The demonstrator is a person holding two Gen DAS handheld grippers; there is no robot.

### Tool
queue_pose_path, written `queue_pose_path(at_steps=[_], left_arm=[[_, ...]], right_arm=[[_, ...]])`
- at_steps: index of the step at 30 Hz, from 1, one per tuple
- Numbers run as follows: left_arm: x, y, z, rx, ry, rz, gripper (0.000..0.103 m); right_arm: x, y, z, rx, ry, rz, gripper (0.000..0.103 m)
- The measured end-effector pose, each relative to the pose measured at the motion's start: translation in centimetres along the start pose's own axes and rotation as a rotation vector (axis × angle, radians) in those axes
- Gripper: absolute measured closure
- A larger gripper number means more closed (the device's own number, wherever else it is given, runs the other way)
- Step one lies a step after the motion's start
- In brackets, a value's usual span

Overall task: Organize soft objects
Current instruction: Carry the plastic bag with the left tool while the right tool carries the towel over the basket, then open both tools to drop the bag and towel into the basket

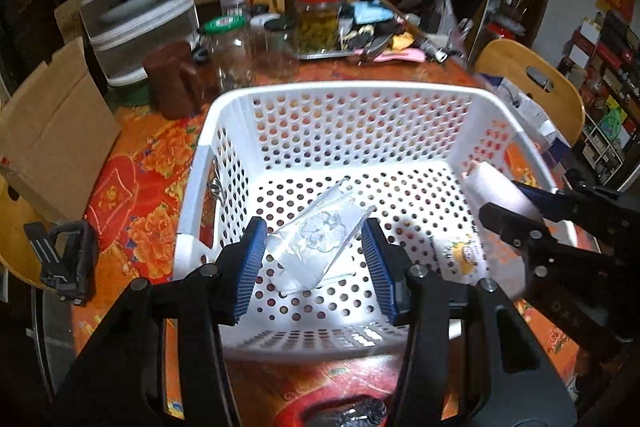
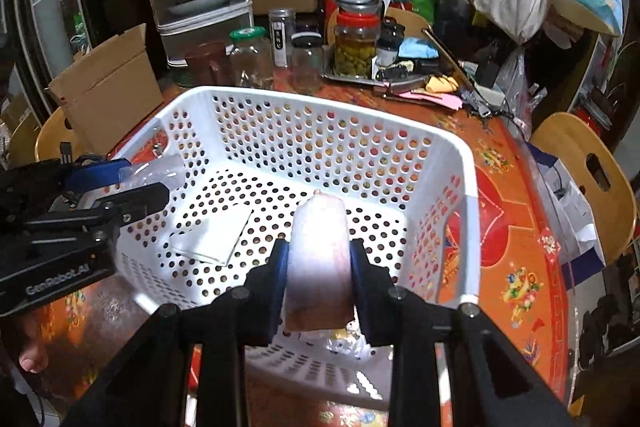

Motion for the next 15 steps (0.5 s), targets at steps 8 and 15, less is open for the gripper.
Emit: queue_pose_path(at_steps=[8, 15], left_arm=[[0.7, -0.4, -3.2, 0.049, -0.011, 0.0, 0.056], [0.1, -0.3, -4.5, 0.065, -0.016, -0.006, 0.056]], right_arm=[[-0.8, -0.7, -2.6, 0.028, 0.024, -0.012, 0.074], [-1.6, -0.7, -3.9, 0.044, 0.023, -0.025, 0.074]])
Point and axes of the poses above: each gripper's, at about its wrist camera, not at the fingertips, and z roughly against the way its jaws point, x to its left, y to its underside, the point moved 2 cm from there along -z, roughly the way its jaws point, and after that the axes turned 11 degrees about -z, right-handed, at the moved point
